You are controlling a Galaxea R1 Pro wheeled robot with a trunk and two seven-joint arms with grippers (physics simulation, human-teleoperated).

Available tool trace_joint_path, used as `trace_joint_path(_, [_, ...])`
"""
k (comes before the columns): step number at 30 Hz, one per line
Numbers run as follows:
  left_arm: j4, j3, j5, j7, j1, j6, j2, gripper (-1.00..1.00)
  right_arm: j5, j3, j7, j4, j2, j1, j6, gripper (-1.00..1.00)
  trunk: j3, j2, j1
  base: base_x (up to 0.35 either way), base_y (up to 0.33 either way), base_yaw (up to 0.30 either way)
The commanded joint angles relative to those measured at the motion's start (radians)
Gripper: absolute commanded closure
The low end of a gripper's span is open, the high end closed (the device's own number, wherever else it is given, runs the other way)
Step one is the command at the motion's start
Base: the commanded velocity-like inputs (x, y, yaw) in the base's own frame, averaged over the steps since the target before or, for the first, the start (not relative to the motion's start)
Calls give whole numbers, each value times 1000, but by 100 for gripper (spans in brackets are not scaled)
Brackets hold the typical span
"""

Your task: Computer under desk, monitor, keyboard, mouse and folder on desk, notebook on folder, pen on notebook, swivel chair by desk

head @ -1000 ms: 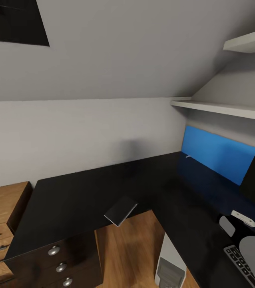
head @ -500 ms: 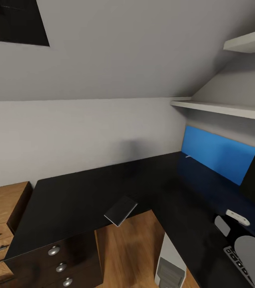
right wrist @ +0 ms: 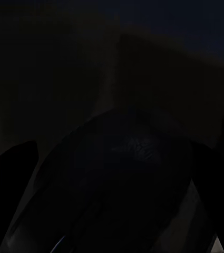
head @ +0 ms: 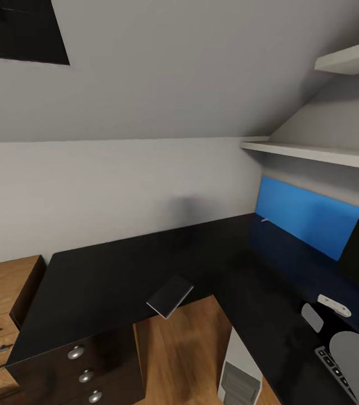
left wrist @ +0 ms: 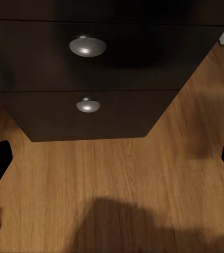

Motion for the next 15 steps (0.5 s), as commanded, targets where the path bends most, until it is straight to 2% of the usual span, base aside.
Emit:
trace_joint_path(1, [-1, -2, 6, 4, 0, -2, 1, -100, -7, 2, -5, -2, 0, 0, 5, 100, -1, -1, 0, 0, 0, 0])
trace_joint_path(15, [-1, -2, 6, 4, 0, -2, 1, -100, -7, 2, -13, -4, -2, 0, 8, 100, -1, -1, 0, 0, 0, 0])
